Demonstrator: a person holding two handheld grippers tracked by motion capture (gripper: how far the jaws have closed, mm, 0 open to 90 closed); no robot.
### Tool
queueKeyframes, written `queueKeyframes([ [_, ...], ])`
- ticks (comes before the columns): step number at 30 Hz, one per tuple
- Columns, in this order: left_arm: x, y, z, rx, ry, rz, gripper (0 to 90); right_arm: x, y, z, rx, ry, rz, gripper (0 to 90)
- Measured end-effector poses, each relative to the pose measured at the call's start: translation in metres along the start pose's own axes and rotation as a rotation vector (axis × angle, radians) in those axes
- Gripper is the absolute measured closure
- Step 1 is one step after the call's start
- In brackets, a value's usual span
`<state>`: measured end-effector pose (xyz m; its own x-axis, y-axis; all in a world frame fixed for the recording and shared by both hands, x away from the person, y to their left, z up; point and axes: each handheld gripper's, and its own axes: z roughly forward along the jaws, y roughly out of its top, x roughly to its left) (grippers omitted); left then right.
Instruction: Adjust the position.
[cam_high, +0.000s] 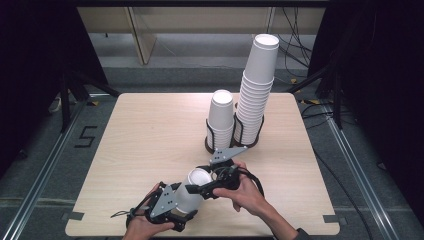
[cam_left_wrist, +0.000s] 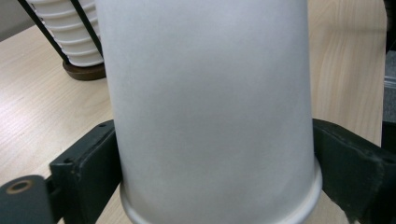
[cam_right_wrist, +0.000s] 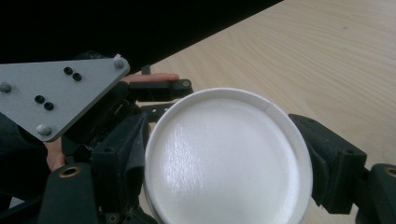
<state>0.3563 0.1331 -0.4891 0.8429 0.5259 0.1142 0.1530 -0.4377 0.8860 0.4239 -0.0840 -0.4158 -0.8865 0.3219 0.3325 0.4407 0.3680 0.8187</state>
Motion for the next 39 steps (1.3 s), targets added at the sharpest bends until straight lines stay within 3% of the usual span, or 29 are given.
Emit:
queueKeyframes([
  [2, 0.000, -0.001, 0.001, -0.054, -0.007, -0.033, 5.9, 0.000, 0.001, -0.002, -0.018, -0.003, 0.005, 25.8],
  [4, 0.000, -0.001, 0.000, -0.114, 0.008, -0.060, 3.5, 0.001, 0.004, -0.007, -0.074, -0.017, 0.028, 26.2],
  [5, 0.001, 0.000, -0.001, -0.142, 0.024, -0.073, 3.5, 0.001, 0.004, -0.007, -0.074, -0.017, 0.028, 26.2],
  [7, 0.003, -0.001, -0.004, -0.226, 0.046, -0.137, 2.1, 0.001, 0.008, -0.014, -0.145, -0.015, 0.054, 26.3],
  [8, 0.003, -0.001, -0.004, -0.226, 0.046, -0.137, 2.0, 0.001, 0.009, -0.017, -0.172, -0.021, 0.064, 26.3],
  [9, 0.005, 0.000, -0.006, -0.260, 0.054, -0.169, 2.1, 0.001, 0.009, -0.018, -0.189, -0.007, 0.072, 26.3],
  [11, 0.005, -0.001, -0.006, -0.286, 0.054, -0.181, 2.1, 0.000, 0.009, -0.019, -0.208, -0.006, 0.087, 26.3],
  [12, 0.005, -0.001, -0.007, -0.279, 0.058, -0.189, 2.3, 0.001, 0.009, -0.020, -0.216, 0.003, 0.108, 26.3],
  [18, 0.005, 0.000, -0.007, -0.317, 0.062, -0.185, 2.8, -0.001, 0.008, -0.018, -0.237, 0.028, 0.121, 26.3],
  [23, 0.007, 0.000, -0.009, -0.312, 0.058, -0.160, 4.7, -0.005, 0.006, -0.020, -0.231, 0.043, 0.139, 26.2],
  [25, 0.009, 0.001, -0.012, -0.256, 0.063, -0.120, 6.1, -0.005, 0.005, -0.019, -0.218, 0.053, 0.140, 26.0],
  [31, 0.010, 0.002, -0.013, -0.211, 0.059, -0.085, 8.7, -0.007, 0.003, -0.019, -0.188, 0.054, 0.165, 25.5],
  [36, 0.013, 0.003, -0.013, -0.171, 0.027, -0.030, 9.6, -0.011, 0.001, -0.021, -0.127, 0.075, 0.137, 24.0],
  [39, 0.011, 0.002, -0.012, -0.122, 0.003, 0.001, 10.0, -0.012, 0.000, -0.024, -0.083, 0.050, 0.102, 22.1],
])
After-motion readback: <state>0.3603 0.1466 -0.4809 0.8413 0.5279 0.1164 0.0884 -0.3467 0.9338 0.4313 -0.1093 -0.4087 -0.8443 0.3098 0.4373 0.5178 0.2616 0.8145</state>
